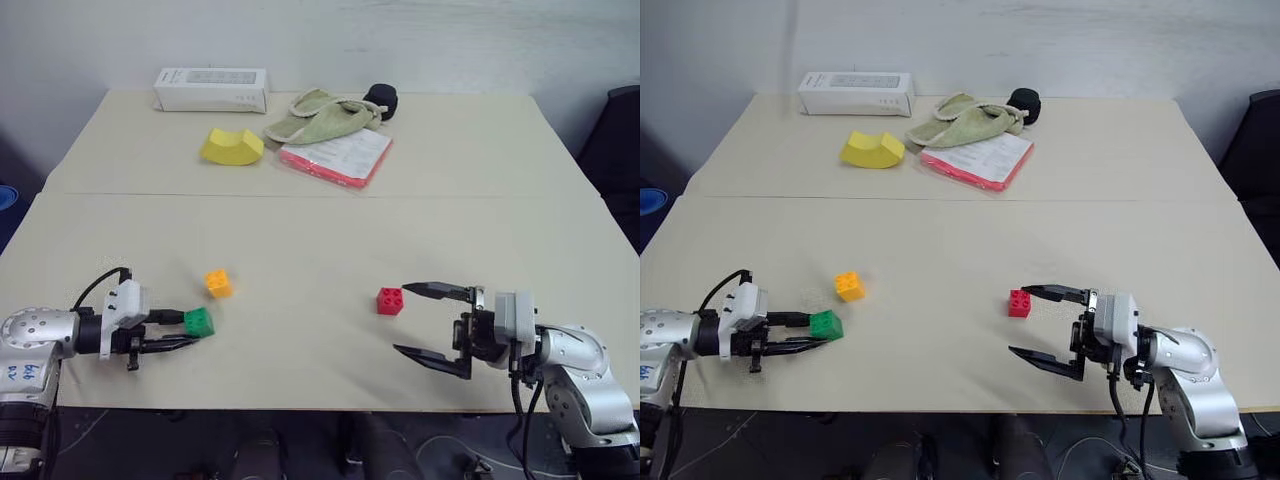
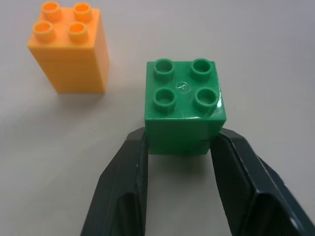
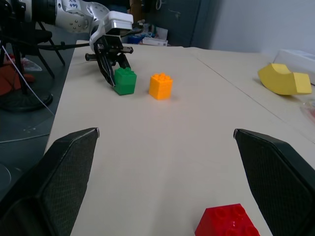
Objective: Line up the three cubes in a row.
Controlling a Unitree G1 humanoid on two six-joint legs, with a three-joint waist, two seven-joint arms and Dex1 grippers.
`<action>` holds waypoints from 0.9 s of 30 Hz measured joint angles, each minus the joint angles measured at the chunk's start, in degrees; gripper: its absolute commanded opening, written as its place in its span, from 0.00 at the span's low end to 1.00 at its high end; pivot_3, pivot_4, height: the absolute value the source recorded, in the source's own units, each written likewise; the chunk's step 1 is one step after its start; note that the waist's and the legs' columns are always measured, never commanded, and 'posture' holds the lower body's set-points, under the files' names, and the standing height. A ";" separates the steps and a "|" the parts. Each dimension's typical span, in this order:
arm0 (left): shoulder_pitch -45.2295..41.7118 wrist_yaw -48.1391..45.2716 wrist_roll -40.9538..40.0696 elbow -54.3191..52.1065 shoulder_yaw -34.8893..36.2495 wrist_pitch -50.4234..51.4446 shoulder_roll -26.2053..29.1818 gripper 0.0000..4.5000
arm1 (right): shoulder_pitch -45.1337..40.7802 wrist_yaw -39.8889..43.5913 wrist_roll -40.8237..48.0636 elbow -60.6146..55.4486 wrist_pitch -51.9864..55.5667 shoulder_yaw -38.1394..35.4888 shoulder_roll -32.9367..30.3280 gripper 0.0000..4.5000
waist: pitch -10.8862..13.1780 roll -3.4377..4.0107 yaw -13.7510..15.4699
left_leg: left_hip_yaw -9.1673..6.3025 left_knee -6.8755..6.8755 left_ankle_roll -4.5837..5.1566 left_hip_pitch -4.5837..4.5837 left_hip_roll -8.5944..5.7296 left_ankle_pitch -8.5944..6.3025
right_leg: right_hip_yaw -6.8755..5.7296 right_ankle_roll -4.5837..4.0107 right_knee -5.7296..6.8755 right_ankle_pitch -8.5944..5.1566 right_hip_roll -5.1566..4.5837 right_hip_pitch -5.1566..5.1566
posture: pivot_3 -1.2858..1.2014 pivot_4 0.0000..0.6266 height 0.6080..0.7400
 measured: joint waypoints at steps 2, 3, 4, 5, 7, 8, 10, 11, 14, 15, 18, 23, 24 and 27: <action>1.43 -2.46 -2.36 -7.07 -1.43 5.03 2.36 0.32 | 3.40 0.51 0.16 -0.71 -0.05 -1.56 -1.73 1.00 | 0.00 0.00 0.05 | -0.01 0.00 -0.02 -0.03 0.00 0.00 | 0.00 0.01 -0.05 0.00 0.00 0.01 | 0.52 0.24 1.00; 1.29 -3.08 -3.30 -10.44 -2.03 7.19 3.21 0.32 | 5.23 0.78 0.25 -1.23 -0.04 -2.41 -2.39 1.00 | 0.00 0.00 0.14 | -0.02 0.00 -0.01 -0.03 -0.02 0.00 | 0.00 0.01 -0.08 -0.01 -0.02 0.02 | 0.52 0.24 1.00; 0.62 -3.17 -4.19 -13.78 -2.42 9.05 3.44 0.32 | 6.69 0.84 0.55 -1.81 -0.04 -3.23 -2.65 1.00 | 0.00 0.00 0.24 | -0.02 0.03 0.00 -0.03 -0.03 0.00 | 0.02 0.02 -0.07 0.00 -0.02 0.05 | 0.52 0.24 1.00; -1.24 -2.73 -4.58 -16.17 -3.54 10.65 3.13 0.32 | 7.94 0.79 0.87 -2.42 -0.05 -3.98 -2.81 1.00 | 0.00 0.00 0.32 | -0.02 0.06 0.01 0.00 -0.04 0.00 | 0.03 0.05 -0.05 0.01 -0.02 0.09 | 0.52 0.24 1.00; -7.43 -0.01 -4.19 -21.01 -7.20 13.11 0.27 0.32 | 9.44 0.36 1.13 -2.80 -0.05 -5.91 -3.12 1.00 | 0.00 0.01 0.82 | -0.01 0.12 0.09 0.06 -0.14 0.05 | 0.13 0.16 -0.02 0.08 -0.01 0.16 | 0.52 0.24 1.00; -10.48 1.84 -3.43 -22.83 -9.61 14.15 -1.89 0.32 | 9.80 -0.04 1.16 -3.00 -0.10 -6.99 -3.24 1.00 | 0.00 0.02 1.15 | 0.02 0.14 0.10 0.10 -0.15 0.06 | 0.18 0.19 -0.01 0.10 0.02 0.19 | 0.52 0.24 1.00; -16.08 5.92 -0.63 -22.89 -14.16 16.15 -6.79 0.32 | 10.40 -0.75 1.14 -3.06 -0.14 -8.66 -3.57 1.00 | -0.01 0.01 1.41 | 0.05 0.17 0.08 0.10 -0.18 0.08 | 0.23 0.22 0.00 0.12 0.08 0.20 | 0.52 0.24 1.00; -18.51 8.02 1.26 -22.40 -16.60 16.81 -9.54 0.32 | 10.44 -1.08 1.09 -3.01 -0.14 -9.19 -3.62 1.00 | -0.01 0.01 1.47 | 0.03 0.21 0.04 0.07 -0.18 0.09 | 0.23 0.24 -0.01 0.12 0.11 0.20 | 0.52 0.24 1.00; -22.93 11.28 7.15 -19.06 -24.29 15.73 -14.95 0.32 | 10.40 -2.20 0.91 -3.23 -0.17 -9.77 -3.67 1.00 | -0.01 0.00 1.06 | 0.16 0.23 -0.27 0.07 -0.10 0.21 | 0.39 0.24 -0.02 0.11 0.30 0.12 | 0.52 0.24 1.00; -23.77 11.75 9.50 -16.61 -26.28 14.29 -15.79 0.32 | 10.44 -2.70 0.78 -3.28 -0.13 -9.74 -3.64 1.00 | -0.01 0.00 0.99 | 0.15 0.22 -0.30 0.08 -0.10 0.23 | 0.44 0.24 -0.02 0.11 0.35 0.09 | 0.52 0.24 1.00; -25.46 13.29 14.64 -9.96 -30.33 12.14 -18.34 0.32 | 10.65 -4.13 0.72 -4.10 -0.01 -9.78 -3.61 1.00 | 0.00 -0.01 1.13 | 0.09 0.29 -0.33 0.06 -0.06 0.25 | 0.44 0.23 0.00 0.11 0.39 0.06 | 0.52 0.24 1.00; -30.37 13.68 18.02 -2.52 -33.19 9.86 -22.38 0.32 | 12.02 -5.74 0.65 -5.53 -0.02 -9.73 -3.47 1.00 | 0.00 -0.02 1.58 | 0.01 0.47 -0.19 -0.05 -0.12 0.17 | 0.42 0.26 0.00 0.11 0.30 0.10 | 0.52 0.24 1.00; -30.97 13.72 18.37 -1.62 -33.19 9.51 -22.96 0.32 | 12.35 -5.97 0.63 -5.80 -0.03 -9.72 -3.43 1.00 | 0.00 -0.03 1.57 | 0.01 0.48 -0.17 -0.05 -0.12 0.16 | 0.42 0.27 -0.01 0.11 0.29 0.11 | 0.52 0.24 1.00; -31.99 14.03 19.08 0.24 -33.16 8.99 -24.42 0.32 | 12.59 -6.81 0.57 -6.38 -0.06 -9.69 -3.19 1.00 | 0.00 -0.03 1.54 | 0.01 0.56 -0.13 -0.08 -0.12 0.14 | 0.38 0.29 0.00 0.11 0.25 0.11 | 0.52 0.24 1.00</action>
